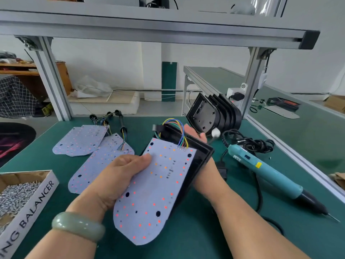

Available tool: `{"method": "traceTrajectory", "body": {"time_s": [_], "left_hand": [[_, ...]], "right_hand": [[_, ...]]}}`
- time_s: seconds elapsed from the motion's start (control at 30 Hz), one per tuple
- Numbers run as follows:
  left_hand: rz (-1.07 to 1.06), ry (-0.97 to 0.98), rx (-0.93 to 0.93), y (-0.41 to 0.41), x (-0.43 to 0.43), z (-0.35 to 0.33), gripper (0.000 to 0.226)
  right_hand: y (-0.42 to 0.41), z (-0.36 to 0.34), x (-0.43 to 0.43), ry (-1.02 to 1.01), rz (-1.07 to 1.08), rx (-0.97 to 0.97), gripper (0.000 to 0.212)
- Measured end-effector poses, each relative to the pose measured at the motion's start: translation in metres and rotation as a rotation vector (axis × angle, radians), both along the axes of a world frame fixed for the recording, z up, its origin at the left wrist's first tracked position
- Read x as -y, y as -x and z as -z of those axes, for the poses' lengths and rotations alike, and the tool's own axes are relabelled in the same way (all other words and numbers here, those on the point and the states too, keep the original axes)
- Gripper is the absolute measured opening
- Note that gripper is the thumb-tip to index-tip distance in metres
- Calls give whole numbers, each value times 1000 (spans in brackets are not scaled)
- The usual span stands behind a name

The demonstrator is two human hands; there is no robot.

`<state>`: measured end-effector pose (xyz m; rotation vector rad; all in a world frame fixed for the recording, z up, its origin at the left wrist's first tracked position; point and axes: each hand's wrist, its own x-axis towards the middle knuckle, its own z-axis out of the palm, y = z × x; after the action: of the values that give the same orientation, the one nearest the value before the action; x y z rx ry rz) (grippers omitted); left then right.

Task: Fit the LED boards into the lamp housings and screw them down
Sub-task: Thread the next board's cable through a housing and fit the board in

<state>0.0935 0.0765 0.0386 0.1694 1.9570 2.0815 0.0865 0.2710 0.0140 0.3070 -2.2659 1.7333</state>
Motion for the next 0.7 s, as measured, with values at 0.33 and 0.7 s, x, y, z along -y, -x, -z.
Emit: {"method": "traceTrajectory", "body": {"time_s": [0.33, 0.7], "left_hand": [[-296, -185, -78, -1, 7, -8, 39], [-180, -108, -28, -2, 6, -12, 52]], "right_hand": [[12, 7, -1, 45, 231, 250, 54], [-4, -4, 0, 3, 7, 259, 32]]}}
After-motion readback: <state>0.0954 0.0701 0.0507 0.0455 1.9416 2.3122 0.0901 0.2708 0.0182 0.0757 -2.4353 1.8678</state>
